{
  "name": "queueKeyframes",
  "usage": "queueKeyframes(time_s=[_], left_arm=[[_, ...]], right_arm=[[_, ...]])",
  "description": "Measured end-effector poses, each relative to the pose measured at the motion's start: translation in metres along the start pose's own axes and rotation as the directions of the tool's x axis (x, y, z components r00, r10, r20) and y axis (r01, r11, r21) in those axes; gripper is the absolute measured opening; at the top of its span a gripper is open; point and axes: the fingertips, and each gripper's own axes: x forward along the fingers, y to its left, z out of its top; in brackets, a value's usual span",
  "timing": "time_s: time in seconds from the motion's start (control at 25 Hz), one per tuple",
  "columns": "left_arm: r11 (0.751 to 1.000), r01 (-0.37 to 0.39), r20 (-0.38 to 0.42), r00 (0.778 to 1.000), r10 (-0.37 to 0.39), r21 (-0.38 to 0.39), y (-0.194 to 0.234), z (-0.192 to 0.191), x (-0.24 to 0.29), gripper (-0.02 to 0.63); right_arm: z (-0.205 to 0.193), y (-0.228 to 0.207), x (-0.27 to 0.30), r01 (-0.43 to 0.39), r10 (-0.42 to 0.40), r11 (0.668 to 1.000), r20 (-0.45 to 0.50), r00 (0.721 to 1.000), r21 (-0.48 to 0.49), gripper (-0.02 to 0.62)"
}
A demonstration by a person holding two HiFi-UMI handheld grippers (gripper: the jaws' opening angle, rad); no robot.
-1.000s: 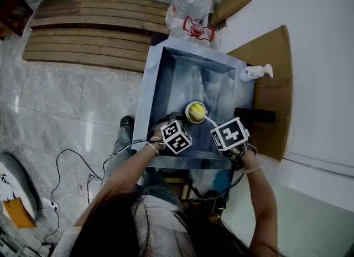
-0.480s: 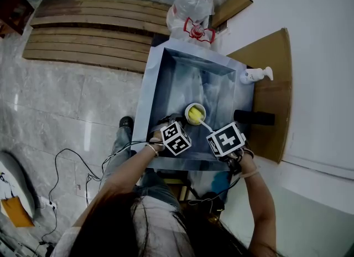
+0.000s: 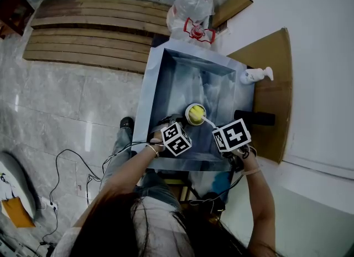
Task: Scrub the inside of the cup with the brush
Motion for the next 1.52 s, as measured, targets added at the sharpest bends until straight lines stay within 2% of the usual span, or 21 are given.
queueKeyframes(time_s=[0.28,0.8,1.0,1.16,1.52], left_arm=[[1.0,0.0,0.0,1.0,0.0,0.0,0.0,0.0,0.0,0.071],[1.0,-0.004,0.001,1.0,0.004,0.003,0.0,0.0,0.0,0.071],[1.0,-0.002,0.002,1.0,0.002,0.002,0.0,0.0,0.001,0.071],[1.0,-0.003,0.002,1.0,0.003,0.006,0.002,-0.001,0.0,0.071],[1.0,-0.009,-0.002,1.0,0.009,0.014,0.0,0.0,0.0,0.071]], right_arm=[[-0.009,-0.006,0.004,0.01,-0.009,0.999,-0.023,1.0,0.032,0.052],[-0.021,0.009,0.011,-0.018,0.018,1.0,-0.059,0.998,0.001,0.052],[-0.016,0.015,0.012,-0.057,0.058,0.998,-0.04,0.998,0.02,0.052],[-0.01,0.012,0.011,-0.089,0.09,0.993,-0.009,0.996,0.075,0.052],[-0.004,0.005,0.001,-0.101,0.095,0.988,0.06,0.994,0.118,0.052]])
